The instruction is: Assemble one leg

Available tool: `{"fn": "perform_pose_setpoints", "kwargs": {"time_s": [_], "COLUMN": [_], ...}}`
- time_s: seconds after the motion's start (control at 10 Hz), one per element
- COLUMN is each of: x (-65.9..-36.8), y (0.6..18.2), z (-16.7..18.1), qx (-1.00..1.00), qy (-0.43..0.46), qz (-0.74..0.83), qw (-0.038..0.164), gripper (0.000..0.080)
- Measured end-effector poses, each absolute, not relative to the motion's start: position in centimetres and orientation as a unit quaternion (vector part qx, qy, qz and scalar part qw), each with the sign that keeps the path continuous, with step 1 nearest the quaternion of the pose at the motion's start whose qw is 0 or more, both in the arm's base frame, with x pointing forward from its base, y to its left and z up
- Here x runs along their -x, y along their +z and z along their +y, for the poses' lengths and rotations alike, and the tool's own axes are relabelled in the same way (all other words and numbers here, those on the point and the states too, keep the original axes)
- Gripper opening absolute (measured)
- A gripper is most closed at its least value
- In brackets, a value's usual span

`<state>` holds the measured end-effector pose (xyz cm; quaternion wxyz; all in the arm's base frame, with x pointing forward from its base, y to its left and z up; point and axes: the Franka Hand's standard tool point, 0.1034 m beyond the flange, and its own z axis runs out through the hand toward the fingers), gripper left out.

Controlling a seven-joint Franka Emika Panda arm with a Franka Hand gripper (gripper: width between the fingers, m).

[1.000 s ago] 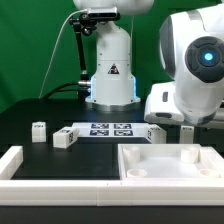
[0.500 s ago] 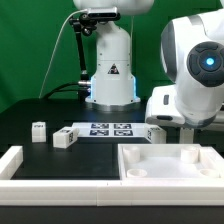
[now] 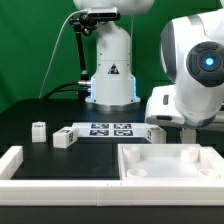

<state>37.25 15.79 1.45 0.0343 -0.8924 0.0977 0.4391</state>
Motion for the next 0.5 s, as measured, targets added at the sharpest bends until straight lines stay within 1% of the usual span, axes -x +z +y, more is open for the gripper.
{"fn": "perform_pose_setpoints", "kwargs": {"time_s": [0.2, 0.3, 0.5], "x": [-37.4, -38.3, -39.7], "y": [1.7, 2.9, 5.6], "z": [15.6, 15.1, 14.2], "qx": [0.892, 0.893, 0.895], "qy": [0.44, 0.441, 0.438], "qz": [0.094, 0.086, 0.075], "qw": [0.035, 0.038, 0.039], "gripper": [0.0285, 0.0285, 0.0287]}}
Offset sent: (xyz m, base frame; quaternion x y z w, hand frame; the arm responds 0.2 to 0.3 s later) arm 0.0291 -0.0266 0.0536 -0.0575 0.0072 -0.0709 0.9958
